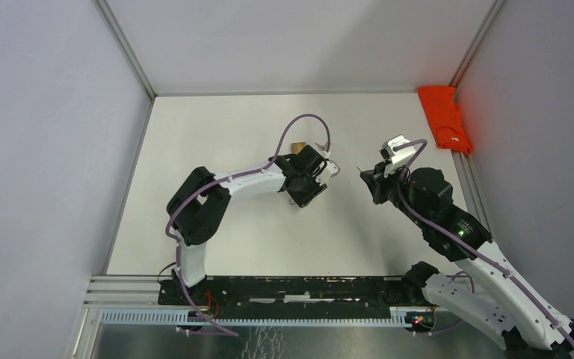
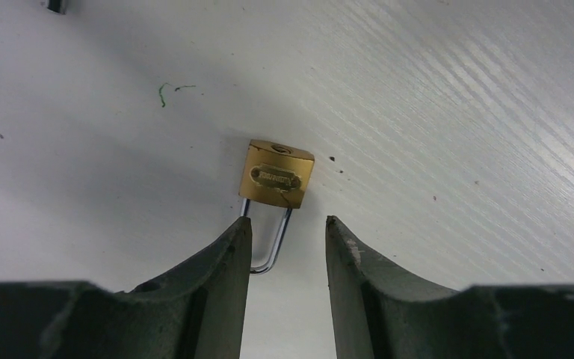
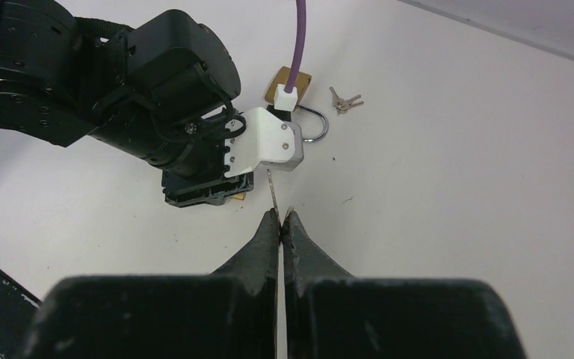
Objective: Unlock with the key
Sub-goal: Pick up the lock from the center of the board.
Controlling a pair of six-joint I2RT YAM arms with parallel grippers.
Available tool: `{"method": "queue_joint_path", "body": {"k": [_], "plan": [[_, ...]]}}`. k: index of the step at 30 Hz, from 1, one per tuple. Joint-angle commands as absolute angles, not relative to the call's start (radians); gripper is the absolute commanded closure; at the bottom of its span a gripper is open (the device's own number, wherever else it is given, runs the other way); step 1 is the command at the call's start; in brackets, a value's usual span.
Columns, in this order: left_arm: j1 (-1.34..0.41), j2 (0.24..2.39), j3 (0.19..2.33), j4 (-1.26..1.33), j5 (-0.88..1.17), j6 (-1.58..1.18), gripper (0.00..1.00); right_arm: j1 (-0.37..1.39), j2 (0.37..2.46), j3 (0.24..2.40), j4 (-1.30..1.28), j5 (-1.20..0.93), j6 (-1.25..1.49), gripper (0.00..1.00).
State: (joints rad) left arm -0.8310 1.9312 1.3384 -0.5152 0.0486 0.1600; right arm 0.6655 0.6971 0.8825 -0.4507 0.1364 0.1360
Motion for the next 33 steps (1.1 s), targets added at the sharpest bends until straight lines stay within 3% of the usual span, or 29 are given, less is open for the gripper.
{"method": "queue_joint_path", "body": {"k": [1, 7, 33], "plan": [[-0.844, 1.944, 1.381, -0.474, 0.003, 0.211, 0.52, 0.662, 0.696, 0.916, -0.449, 0.141, 0.126, 1.00], [-0.848, 1.943, 1.396, -0.465, -0.055, 0.234, 0.51, 0.663, 0.703, 0.911, -0.442, 0.126, 0.127, 1.00], [-0.847, 2.032, 1.387, -0.483, 0.044, 0.195, 0.52, 0.663, 0.727, 0.914, -0.421, 0.110, 0.136, 1.00]]}}
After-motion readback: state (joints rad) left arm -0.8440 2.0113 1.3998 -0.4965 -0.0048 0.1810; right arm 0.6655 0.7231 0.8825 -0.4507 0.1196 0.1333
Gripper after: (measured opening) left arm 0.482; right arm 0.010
